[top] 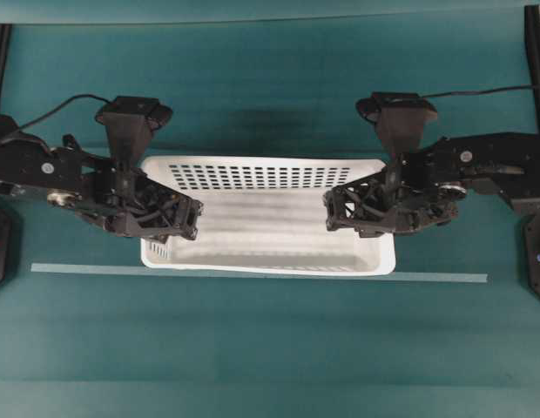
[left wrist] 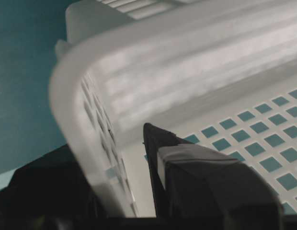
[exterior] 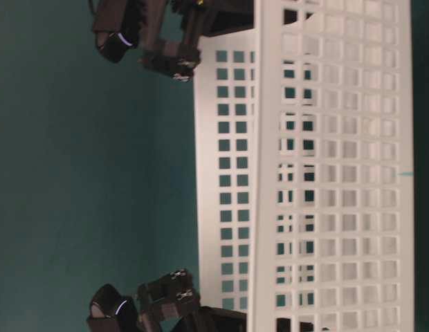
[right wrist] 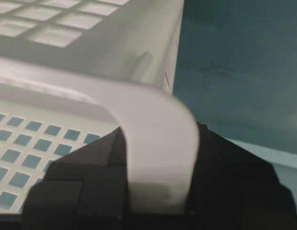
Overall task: Lift the white basket with both hands.
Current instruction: 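Lower the held basket back down onto the table with both grippers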
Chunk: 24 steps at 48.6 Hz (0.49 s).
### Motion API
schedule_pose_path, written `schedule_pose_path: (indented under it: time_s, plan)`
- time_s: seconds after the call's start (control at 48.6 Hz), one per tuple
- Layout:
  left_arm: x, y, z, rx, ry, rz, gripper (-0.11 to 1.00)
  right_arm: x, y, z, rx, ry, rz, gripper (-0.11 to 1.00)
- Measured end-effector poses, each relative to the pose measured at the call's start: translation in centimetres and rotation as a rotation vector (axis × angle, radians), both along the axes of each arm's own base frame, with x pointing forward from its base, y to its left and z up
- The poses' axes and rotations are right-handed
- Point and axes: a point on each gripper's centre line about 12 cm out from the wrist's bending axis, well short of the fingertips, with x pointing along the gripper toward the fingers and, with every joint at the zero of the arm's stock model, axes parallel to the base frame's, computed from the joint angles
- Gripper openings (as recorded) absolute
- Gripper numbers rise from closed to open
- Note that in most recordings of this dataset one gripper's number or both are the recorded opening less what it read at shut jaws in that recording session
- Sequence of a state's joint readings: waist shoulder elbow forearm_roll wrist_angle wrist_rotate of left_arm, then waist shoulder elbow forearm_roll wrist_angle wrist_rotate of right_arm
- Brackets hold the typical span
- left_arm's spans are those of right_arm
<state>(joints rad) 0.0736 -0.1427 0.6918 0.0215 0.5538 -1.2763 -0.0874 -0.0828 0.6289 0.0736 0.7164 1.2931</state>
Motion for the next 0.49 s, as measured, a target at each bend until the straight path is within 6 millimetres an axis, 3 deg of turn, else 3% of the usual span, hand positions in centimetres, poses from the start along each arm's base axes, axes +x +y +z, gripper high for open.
schedule_pose_path:
  time_s: [0.494]
  plan:
    - [0.3,0.1,-1.3,-0.001,0.001,0.001,0.20,0.1,-0.1,-0.9,-0.005,-0.026,-0.004,0.19]
